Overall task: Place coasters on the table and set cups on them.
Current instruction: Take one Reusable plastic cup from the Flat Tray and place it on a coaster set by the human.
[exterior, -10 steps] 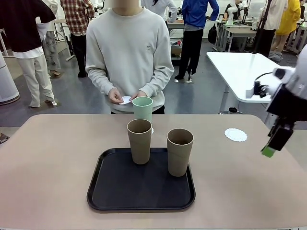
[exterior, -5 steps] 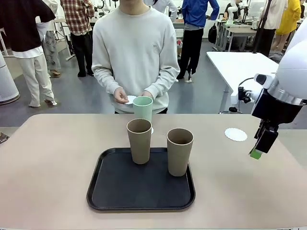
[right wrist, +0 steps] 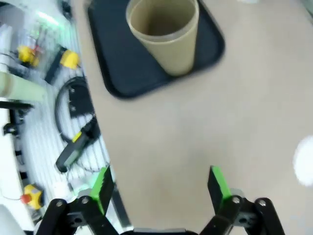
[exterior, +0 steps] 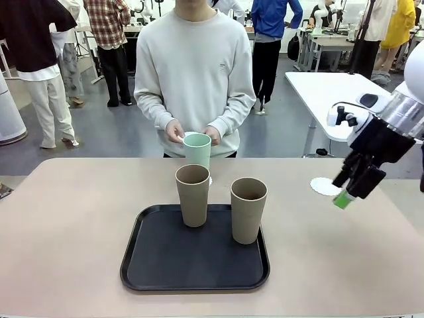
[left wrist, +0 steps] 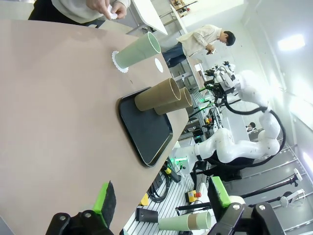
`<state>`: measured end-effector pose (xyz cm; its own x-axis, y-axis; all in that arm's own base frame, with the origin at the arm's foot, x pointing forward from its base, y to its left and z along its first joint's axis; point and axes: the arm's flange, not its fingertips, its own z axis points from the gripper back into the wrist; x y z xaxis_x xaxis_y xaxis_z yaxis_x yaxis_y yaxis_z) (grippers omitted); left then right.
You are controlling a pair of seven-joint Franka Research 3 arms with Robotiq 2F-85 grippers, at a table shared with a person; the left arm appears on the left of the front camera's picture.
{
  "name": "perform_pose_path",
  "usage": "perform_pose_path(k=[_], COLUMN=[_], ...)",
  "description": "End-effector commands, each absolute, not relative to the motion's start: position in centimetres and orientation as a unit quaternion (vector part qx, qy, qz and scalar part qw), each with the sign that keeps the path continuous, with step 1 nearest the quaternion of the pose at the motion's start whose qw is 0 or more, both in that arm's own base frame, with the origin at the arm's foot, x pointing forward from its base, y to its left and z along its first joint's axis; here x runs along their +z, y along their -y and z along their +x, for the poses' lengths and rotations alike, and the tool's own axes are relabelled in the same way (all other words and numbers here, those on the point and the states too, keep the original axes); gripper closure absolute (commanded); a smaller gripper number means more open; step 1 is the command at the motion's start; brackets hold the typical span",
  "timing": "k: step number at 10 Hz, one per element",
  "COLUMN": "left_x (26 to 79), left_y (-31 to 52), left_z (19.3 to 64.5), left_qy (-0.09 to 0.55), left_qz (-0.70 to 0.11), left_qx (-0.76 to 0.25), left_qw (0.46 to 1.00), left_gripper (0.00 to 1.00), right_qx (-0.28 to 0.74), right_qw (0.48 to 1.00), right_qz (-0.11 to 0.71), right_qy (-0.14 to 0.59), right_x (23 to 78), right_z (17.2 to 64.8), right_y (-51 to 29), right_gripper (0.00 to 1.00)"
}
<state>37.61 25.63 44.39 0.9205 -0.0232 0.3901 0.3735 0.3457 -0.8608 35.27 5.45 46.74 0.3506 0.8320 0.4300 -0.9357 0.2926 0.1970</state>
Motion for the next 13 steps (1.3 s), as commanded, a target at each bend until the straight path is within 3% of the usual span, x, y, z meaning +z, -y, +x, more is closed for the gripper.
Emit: perform_pose_path(k=[1,3,5,10,11,13], left_x=[44.6,44.6,44.6,44.6,44.6,44.6], left_y=[-25.8,-25.8,-25.8,-25.8,-25.8,-25.8], left_z=[37.5,37.5,37.5,37.5,37.5,37.5], left_qy=[0.156,0.156,0.156,0.156,0.156,0.156], left_qz=[-0.559,-0.559,-0.559,-0.559,-0.559,-0.559], left_qx=[-0.125,-0.125,-0.125,-0.125,-0.125,-0.125], left_qw=[0.805,0.805,0.805,0.805,0.805,0.805], left_gripper=[0.00,0.00,0.00,0.00,0.00,0.00], right_qx=[0.575,0.522,0.483,0.491,0.500,0.479], right_qw=[0.675,0.696,0.703,0.701,0.703,0.710], right_qz=[0.434,0.409,0.398,0.383,0.388,0.388], right_qy=[0.158,0.275,0.338,0.348,0.323,0.340], right_x=[43.6,40.4,37.8,33.7,33.4,35.0], right_z=[38.8,39.1,38.3,36.7,36.8,39.1], right_y=[-4.0,-3.0,-3.7,-3.4,-3.2,-3.1], right_gripper=[0.00,0.00,0.00,0.00,0.00,0.00])
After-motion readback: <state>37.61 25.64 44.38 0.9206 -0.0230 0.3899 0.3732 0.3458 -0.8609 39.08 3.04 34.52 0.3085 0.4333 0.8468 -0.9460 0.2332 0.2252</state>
